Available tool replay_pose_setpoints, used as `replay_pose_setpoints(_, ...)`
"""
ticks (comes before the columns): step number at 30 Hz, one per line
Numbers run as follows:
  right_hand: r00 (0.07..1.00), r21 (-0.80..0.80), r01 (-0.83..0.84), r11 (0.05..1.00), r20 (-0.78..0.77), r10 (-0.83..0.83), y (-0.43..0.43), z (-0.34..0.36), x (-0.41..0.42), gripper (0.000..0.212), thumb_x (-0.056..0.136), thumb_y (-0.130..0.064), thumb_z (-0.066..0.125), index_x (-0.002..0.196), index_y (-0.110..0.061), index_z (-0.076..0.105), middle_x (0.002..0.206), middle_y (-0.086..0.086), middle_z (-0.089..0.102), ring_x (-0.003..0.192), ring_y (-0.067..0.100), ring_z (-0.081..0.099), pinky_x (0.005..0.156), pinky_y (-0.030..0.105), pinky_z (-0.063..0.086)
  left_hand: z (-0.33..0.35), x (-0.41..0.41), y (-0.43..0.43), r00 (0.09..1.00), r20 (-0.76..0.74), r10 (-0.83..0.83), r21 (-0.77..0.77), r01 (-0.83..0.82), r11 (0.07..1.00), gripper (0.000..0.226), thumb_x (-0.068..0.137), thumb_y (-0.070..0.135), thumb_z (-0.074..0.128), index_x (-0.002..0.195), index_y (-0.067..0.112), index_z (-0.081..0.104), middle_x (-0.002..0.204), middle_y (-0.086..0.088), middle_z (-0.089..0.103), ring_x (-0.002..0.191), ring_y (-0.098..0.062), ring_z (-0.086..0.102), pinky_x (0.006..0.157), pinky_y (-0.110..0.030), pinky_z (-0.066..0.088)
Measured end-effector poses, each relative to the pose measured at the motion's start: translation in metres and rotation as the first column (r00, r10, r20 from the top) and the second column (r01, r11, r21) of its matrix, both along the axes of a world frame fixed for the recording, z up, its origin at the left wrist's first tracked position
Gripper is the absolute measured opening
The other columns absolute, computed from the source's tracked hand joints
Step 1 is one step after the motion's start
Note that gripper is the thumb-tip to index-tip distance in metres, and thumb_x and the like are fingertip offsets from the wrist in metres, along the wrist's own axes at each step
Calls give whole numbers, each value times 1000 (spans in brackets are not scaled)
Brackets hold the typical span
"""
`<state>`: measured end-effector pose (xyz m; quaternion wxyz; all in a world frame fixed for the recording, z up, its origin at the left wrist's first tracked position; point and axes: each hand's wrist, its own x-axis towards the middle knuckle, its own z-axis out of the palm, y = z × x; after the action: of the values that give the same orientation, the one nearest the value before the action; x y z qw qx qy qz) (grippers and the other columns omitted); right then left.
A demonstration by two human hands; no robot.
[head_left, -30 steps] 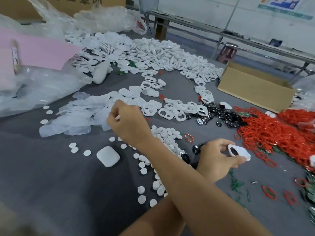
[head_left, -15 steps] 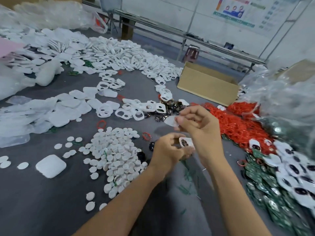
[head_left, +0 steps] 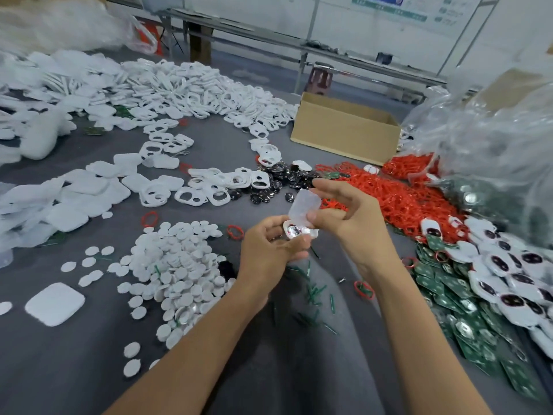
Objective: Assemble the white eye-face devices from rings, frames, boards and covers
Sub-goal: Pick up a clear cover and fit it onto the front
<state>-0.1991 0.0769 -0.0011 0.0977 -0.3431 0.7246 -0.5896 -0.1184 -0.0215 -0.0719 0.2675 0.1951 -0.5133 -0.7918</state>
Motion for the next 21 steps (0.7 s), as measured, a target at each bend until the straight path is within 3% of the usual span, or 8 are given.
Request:
replay_pose_setpoints(3, 999, -8, 1, 1000, 55, -1, 2, -1, -4, 39, 77, 11, 70, 112, -7, 66, 95, 10, 70, 73, 25, 69, 83, 44, 57, 1, 0, 1, 1000, -2, 17, 7, -17, 1000, 34, 74, -2, 79, 98, 16, 65, 94, -11, 74, 76, -23, 72, 61, -25, 58)
replay_pose_setpoints(7, 999, -12, 14, 1000, 39, -13, 6, -1, -11, 24, 81, 6, 69, 101, -6, 67, 75, 9, 65, 69, 16, 60, 66, 25, 52, 3, 2, 0, 1000, -9, -14, 0, 14, 1000, 35, 74, -4, 78, 103, 12, 66, 94, -12, 74, 76, -21, 72, 61, -24, 58)
replay_pose_setpoints(11, 991, 109, -7, 994, -132, 21, 12, 2, -16, 17, 84, 0, 68, 85, -17, 67, 73, 7, 68, 69, 19, 60, 71, 37, 51, 3, 3, 0, 997, 3, -81, -25, 81, 996, 42, 74, -5, 77, 113, 3, 65, 102, -18, 72, 83, -24, 69, 65, -26, 60)
replay_pose_setpoints(15, 958, 224, -65, 972, -260, 124, 15, 5, -15, 19, 84, 0, 67, 80, -18, 69, 76, 1, 68, 72, 19, 61, 72, 37, 51, 4, 4, 1, 991, 9, -136, -63, 136, 989, 43, 76, -3, 77, 117, 1, 65, 104, -18, 73, 84, -22, 68, 69, -28, 61)
replay_pose_setpoints(21, 935, 283, -92, 955, -306, 181, 14, 4, -12, 17, 82, -1, 69, 82, -18, 74, 83, 1, 70, 81, 22, 62, 77, 44, 49, 5, 5, 1, 985, 9, -171, -120, 171, 978, 48, 75, -4, 77, 120, 1, 64, 102, -13, 74, 84, -18, 71, 69, -29, 61)
